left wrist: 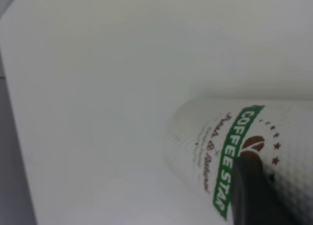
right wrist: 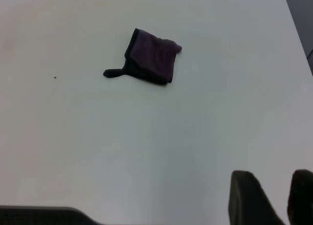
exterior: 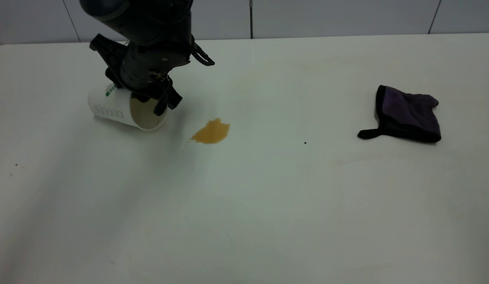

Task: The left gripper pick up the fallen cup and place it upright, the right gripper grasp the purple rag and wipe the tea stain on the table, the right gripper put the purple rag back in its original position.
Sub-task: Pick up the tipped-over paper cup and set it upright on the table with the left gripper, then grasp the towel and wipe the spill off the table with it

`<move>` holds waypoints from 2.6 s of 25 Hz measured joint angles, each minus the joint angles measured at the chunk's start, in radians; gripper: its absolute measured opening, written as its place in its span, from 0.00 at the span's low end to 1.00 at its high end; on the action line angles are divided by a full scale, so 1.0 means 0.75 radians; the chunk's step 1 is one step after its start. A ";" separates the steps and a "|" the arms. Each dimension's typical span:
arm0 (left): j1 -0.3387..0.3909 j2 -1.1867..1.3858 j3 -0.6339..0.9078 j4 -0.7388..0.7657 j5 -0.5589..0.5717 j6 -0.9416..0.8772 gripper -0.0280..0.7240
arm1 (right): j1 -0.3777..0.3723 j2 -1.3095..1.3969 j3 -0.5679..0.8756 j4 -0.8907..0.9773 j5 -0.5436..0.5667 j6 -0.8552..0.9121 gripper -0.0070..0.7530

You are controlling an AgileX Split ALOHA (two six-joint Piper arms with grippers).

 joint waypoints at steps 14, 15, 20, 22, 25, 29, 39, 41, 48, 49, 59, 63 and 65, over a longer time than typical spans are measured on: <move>0.162 -0.387 -0.081 -0.763 -0.237 0.664 0.01 | 0.000 0.000 0.000 0.000 0.000 0.000 0.32; 0.189 -0.387 -0.093 -0.902 -0.236 0.767 0.01 | 0.000 0.000 0.000 0.000 0.000 0.000 0.32; 0.323 -0.385 -0.102 -1.501 -0.230 1.257 0.01 | 0.000 0.000 0.000 0.000 0.000 0.000 0.32; 0.380 -0.382 -0.102 -1.737 -0.226 1.429 0.01 | 0.000 0.000 0.000 0.000 0.000 0.000 0.32; 0.462 -0.354 -0.104 -2.027 -0.222 1.664 0.01 | 0.000 0.000 0.000 0.000 0.000 0.000 0.32; 0.540 -0.273 -0.104 -2.291 -0.221 1.844 0.01 | 0.000 0.000 0.000 0.000 0.000 0.000 0.32; 0.570 -0.133 -0.107 -2.378 -0.316 1.900 0.06 | 0.000 0.000 0.000 0.000 0.000 0.000 0.32; 0.570 -0.117 -0.110 -2.378 -0.334 1.895 0.09 | 0.000 0.000 0.000 0.000 0.000 0.000 0.32; 0.571 -0.102 -0.116 -2.377 -0.384 1.895 0.39 | 0.000 0.000 0.000 0.000 0.000 0.000 0.32; 0.571 -0.102 -0.116 -2.377 -0.387 1.895 0.47 | 0.000 0.000 0.000 0.000 0.000 0.000 0.32; 0.571 -0.275 -0.116 -2.367 -0.351 1.971 0.91 | 0.000 0.000 0.000 0.000 0.000 0.000 0.32; 0.571 -0.449 -0.116 -2.357 -0.270 2.074 0.85 | 0.000 0.000 0.000 0.000 0.000 0.000 0.32; 0.571 -0.553 -0.116 -2.326 -0.208 2.107 0.82 | 0.000 0.000 0.000 0.000 0.000 0.000 0.32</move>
